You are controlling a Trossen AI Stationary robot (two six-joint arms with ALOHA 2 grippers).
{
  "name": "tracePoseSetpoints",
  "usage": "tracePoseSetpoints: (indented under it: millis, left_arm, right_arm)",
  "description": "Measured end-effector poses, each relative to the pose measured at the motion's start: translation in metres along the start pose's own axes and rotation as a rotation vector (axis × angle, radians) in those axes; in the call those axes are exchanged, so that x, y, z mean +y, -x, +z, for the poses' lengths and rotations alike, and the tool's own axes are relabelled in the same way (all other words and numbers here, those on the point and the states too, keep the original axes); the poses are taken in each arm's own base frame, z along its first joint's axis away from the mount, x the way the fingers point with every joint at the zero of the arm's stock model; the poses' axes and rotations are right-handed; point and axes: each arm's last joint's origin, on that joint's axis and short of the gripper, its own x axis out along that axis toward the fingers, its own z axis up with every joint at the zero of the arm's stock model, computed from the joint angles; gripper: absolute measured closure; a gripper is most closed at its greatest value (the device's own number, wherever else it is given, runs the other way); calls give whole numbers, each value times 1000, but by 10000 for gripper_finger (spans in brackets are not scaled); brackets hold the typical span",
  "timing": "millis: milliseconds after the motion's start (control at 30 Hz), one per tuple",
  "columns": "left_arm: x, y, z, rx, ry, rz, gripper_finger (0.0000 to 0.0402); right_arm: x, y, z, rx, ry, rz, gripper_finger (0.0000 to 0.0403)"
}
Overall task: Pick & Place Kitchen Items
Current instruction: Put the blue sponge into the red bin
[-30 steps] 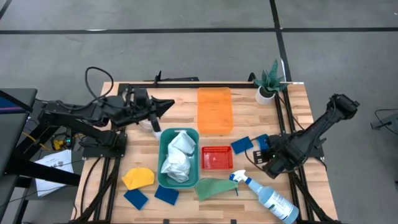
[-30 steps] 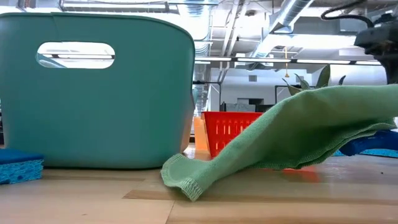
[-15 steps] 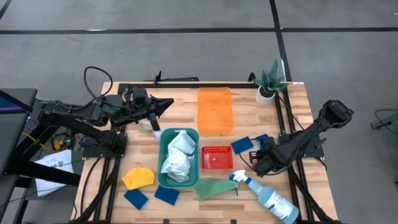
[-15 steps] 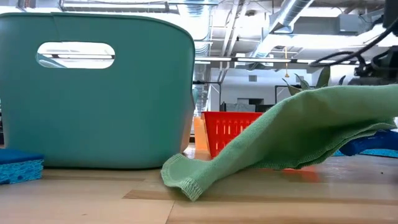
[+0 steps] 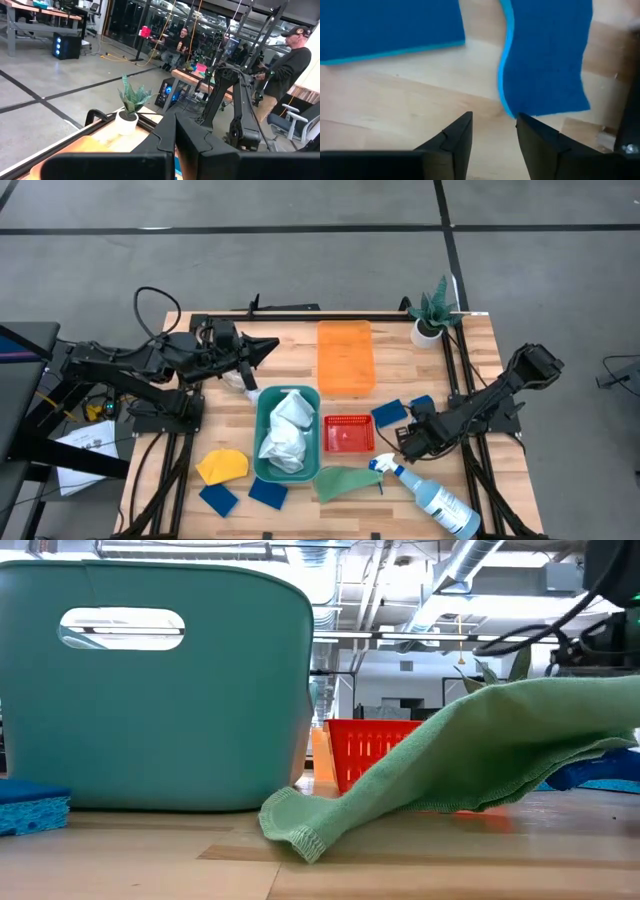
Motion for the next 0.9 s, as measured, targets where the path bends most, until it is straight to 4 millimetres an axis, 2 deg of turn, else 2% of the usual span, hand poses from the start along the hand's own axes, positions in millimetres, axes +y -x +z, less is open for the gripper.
tracePoseSetpoints:
  millis: [367, 667, 800, 900]
  left_arm:
    - [0, 0, 0, 0, 0, 0, 401]
    - [0, 0, 0, 0, 1, 0, 401]
    - [0, 0, 0, -1, 2, -1, 401]
    - [0, 0, 0, -1, 2, -1, 401]
  right_arm:
    - [-8, -16, 9, -2, 63, -64, 261]
    - [-6, -28, 11, 28, 86, -48, 264]
    - [-5, -32, 8, 24, 98, -69, 278]
    - [-6, -32, 6, 23, 107, -71, 303]
